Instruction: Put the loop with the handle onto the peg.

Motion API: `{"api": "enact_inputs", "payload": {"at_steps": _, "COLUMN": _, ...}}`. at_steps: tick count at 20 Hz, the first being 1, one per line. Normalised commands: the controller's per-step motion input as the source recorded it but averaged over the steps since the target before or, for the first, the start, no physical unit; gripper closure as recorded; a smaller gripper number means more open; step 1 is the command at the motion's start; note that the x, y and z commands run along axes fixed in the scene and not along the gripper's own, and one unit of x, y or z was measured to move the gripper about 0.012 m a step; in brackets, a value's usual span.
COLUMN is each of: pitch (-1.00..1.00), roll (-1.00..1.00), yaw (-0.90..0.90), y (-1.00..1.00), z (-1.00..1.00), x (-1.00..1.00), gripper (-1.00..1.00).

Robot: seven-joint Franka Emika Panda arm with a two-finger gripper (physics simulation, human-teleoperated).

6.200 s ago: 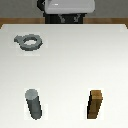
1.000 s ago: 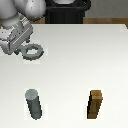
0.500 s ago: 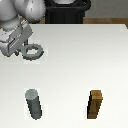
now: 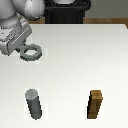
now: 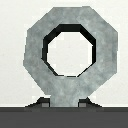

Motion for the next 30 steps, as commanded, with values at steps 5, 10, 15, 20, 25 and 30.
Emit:
{"api": "enact_inputs", "payload": {"at_steps": 5, "pitch": 0.0, "roll": 0.0, "yaw": 0.0, "y": 0.0, "z": 0.8, "x": 0.0, "gripper": 1.0}}
{"api": "enact_inputs", "payload": {"at_steps": 10, "pitch": 0.0, "roll": 0.0, "yaw": 0.0, "y": 0.0, "z": 1.0, "x": 0.0, "gripper": 1.0}}
{"api": "enact_inputs", "payload": {"at_steps": 15, "pitch": 0.0, "roll": 0.0, "yaw": 0.0, "y": 0.0, "z": 0.0, "x": 0.8, "gripper": 1.0}}
{"api": "enact_inputs", "payload": {"at_steps": 20, "pitch": 0.0, "roll": 0.0, "yaw": 0.0, "y": 0.0, "z": 0.0, "x": 1.0, "gripper": 1.0}}
{"api": "enact_inputs", "payload": {"at_steps": 25, "pitch": 0.0, "roll": 0.0, "yaw": 0.0, "y": 0.0, "z": 0.07, "x": 0.8, "gripper": 1.0}}
{"api": "enact_inputs", "payload": {"at_steps": 30, "pitch": 0.0, "roll": 0.0, "yaw": 0.0, "y": 0.0, "z": 0.4, "x": 0.0, "gripper": 1.0}}
